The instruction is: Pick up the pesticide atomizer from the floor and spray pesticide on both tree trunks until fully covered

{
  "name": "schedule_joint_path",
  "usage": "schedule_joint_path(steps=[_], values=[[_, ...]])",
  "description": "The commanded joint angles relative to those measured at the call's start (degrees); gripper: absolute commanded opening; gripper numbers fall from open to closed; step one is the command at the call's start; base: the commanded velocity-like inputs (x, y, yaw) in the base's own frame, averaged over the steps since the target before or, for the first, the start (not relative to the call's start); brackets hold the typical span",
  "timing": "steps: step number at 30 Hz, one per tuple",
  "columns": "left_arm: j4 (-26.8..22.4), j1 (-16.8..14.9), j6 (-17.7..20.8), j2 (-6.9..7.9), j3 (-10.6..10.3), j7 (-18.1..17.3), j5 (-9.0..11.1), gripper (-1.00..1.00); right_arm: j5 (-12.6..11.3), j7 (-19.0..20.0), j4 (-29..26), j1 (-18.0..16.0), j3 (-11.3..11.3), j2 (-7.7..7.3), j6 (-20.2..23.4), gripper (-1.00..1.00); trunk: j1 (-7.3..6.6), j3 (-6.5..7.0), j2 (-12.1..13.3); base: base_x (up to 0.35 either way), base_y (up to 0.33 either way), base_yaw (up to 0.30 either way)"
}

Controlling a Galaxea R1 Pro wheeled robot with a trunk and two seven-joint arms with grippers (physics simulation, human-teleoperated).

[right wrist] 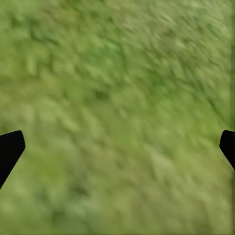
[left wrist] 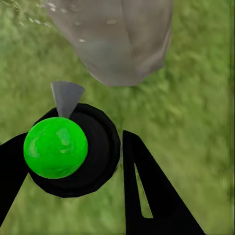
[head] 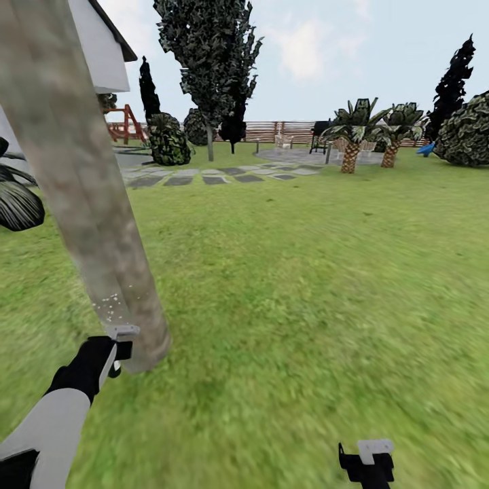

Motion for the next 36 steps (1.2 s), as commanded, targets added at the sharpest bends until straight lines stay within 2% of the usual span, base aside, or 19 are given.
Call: schedule_joint_path(steps=[1, 9, 13, 19, 25, 30, 36], values=[[-0.02, 0.11, 0.01, 0.10, 0.14, -0.24, -0.05, -1.00, 0.61, -0.19, 0.07, -0.04, -0.45, 0.00, -0.15, 1.00, 0.01, -0.05, -0.02, 0.181, -0.238, 0.001], [-0.80, 0.70, -0.37, 0.34, 0.22, 0.45, -0.24, -1.00, 0.56, -0.25, 0.07, -0.04, -0.45, 0.09, -0.15, 1.00, 0.01, -0.05, -0.02, 0.191, -0.232, 0.072], [-0.77, 1.86, -3.94, 0.08, 0.17, 0.41, -0.11, -1.00, 0.59, -0.26, 0.07, -0.04, -0.45, 0.22, -0.15, 1.00, 0.01, -0.05, -0.02, 0.232, -0.196, 0.266], [-0.72, 2.56, -4.77, 0.34, 0.21, 0.47, -0.20, -1.00, 0.61, -0.26, 0.07, -0.04, -0.45, 0.27, -0.15, 1.00, 0.01, -0.05, -0.02, 0.222, -0.196, 0.276], [-0.82, 2.58, -4.77, 0.02, 0.19, 0.53, -0.11, -1.00, 0.61, -0.26, 0.07, -0.04, -0.45, 0.27, -0.15, 1.00, 0.01, -0.05, -0.02, -0.094, -0.233, 0.276], [-0.75, 2.58, -4.77, -0.32, 0.28, 0.55, 0.09, -1.00, 0.61, -0.26, 0.07, -0.04, -0.45, 0.27, -0.15, 1.00, 0.01, -0.05, -0.02, -0.026, -0.022, 0.276], [-0.85, 2.58, -4.86, -0.32, 0.34, 0.55, 0.25, -1.00, 0.61, -0.26, 0.07, -0.04, -0.45, 0.27, -0.15, 1.00, 0.01, -0.05, -0.02, 0.143, -0.139, 0.275]])
